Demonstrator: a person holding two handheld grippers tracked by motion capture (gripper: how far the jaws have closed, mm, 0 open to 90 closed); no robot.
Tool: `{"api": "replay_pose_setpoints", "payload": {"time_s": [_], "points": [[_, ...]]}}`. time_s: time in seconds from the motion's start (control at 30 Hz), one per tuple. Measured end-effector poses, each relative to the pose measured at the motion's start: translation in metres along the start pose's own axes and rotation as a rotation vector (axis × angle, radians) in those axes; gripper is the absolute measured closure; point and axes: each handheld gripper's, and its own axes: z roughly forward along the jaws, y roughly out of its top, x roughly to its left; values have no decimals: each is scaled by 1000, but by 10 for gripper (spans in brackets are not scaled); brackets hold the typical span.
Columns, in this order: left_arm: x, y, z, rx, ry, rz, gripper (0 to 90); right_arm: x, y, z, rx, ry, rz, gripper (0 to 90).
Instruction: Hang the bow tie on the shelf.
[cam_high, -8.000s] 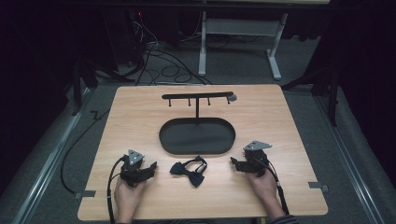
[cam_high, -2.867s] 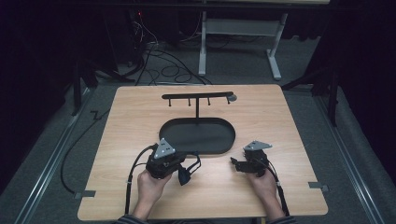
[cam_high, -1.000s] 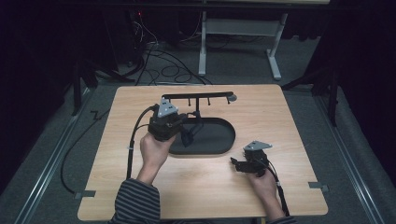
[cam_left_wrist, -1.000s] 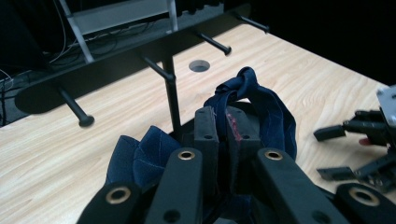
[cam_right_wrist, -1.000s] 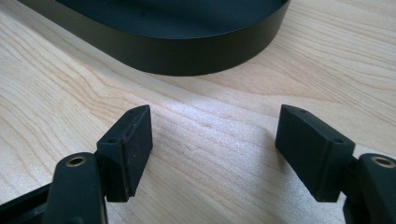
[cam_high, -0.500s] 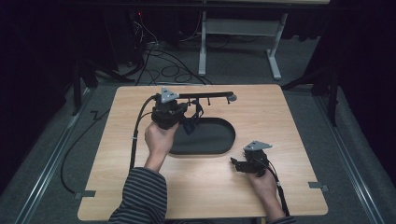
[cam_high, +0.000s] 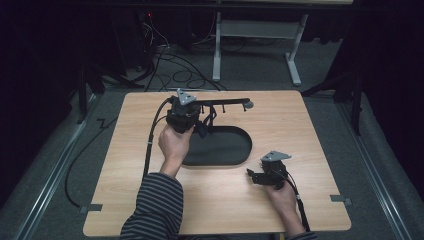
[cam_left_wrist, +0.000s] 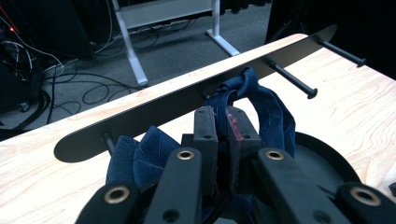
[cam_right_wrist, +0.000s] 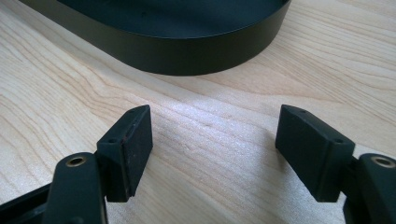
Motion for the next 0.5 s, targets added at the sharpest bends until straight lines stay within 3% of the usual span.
{"api": "replay_pose_setpoints", "payload": {"time_s": [0.5], "points": [[0,-2,0,28,-10,-2,741,0,0,0,0,0,0,288]]}}
